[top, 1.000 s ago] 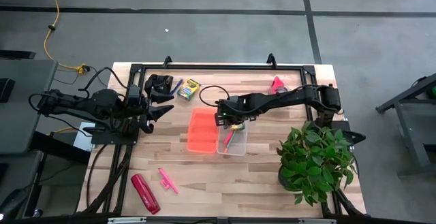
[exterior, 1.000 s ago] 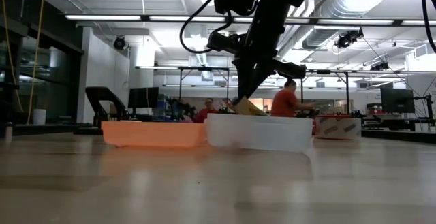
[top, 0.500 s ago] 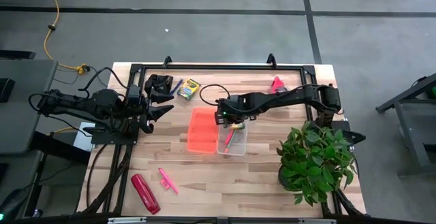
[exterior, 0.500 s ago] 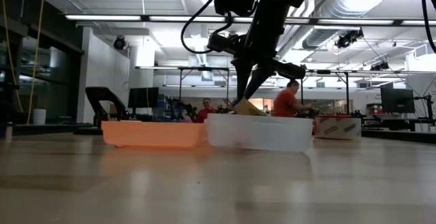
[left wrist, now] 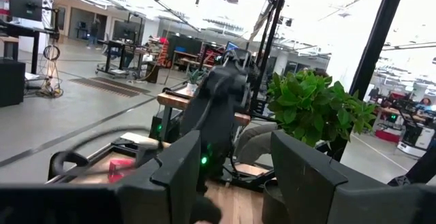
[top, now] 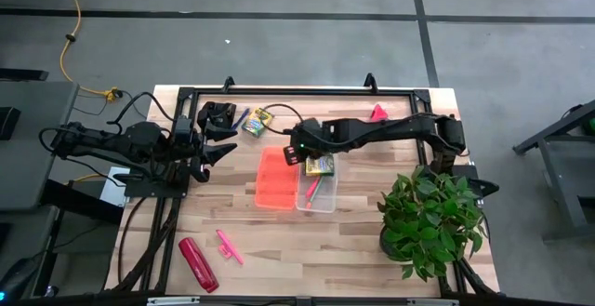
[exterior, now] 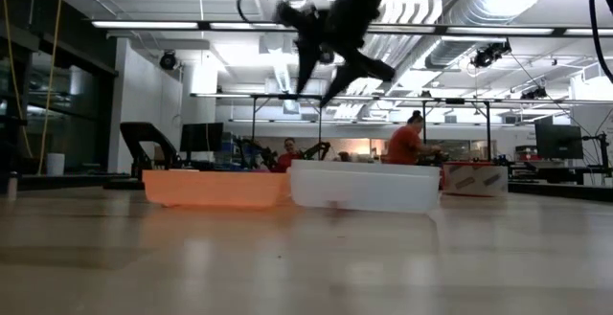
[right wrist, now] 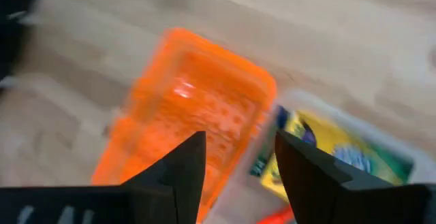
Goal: Pack school essentials
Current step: Put the crayon box in the supply box
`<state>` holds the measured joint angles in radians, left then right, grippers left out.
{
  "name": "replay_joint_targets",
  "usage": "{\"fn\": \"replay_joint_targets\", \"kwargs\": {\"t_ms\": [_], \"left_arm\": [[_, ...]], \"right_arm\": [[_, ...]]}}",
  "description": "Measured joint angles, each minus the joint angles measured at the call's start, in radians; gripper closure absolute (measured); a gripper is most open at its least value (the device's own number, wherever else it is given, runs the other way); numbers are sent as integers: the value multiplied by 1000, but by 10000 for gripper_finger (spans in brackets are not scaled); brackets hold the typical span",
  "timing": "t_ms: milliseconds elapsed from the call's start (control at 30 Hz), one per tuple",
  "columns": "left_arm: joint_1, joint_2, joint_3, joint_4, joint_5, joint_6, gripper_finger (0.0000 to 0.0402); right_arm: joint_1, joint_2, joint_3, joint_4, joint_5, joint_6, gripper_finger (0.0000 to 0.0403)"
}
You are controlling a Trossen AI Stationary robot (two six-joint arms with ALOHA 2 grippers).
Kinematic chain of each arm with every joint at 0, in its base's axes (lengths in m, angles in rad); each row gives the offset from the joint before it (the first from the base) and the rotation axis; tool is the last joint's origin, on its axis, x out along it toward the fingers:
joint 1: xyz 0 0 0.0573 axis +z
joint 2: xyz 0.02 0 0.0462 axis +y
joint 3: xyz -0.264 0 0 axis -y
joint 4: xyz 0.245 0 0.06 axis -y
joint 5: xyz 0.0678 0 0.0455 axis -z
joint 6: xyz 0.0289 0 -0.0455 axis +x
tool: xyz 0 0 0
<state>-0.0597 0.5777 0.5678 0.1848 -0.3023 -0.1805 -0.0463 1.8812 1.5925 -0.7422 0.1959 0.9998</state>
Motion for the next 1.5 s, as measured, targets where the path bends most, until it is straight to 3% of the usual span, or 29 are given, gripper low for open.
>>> {"fn": "replay_joint_targets", "kwargs": {"t_ms": [133,233,400,567,700,867,967,1100,1500], "left_arm": [[0,0,0,-1,1,0,234],[0,0,0,-6,1,1,234],[0,0,0,-9,2,37,234],[0,0,0,-13,3,35,234],[0,0,0,-56,3,38,234],[0,4,0,-120,-16,14,234],[0,11,0,-126,-21,-8,234],[0,17,0,-122,-23,16,234],[0,25,0,-121,-61,105,234]], "right_arm": [[38,-1,59,-62,4,-213,234],[60,-9,56,-194,-4,-255,234],[73,-101,-92,-246,-13,-259,234],[81,-336,-354,-15,-32,-250,234],[79,-546,-555,371,-43,-305,234],[80,-708,-753,879,-44,-497,234],[80,-747,-833,1065,-44,-680,234],[80,-761,-872,1125,-48,-845,234],[80,-761,-869,1143,-49,-824,234]]}}
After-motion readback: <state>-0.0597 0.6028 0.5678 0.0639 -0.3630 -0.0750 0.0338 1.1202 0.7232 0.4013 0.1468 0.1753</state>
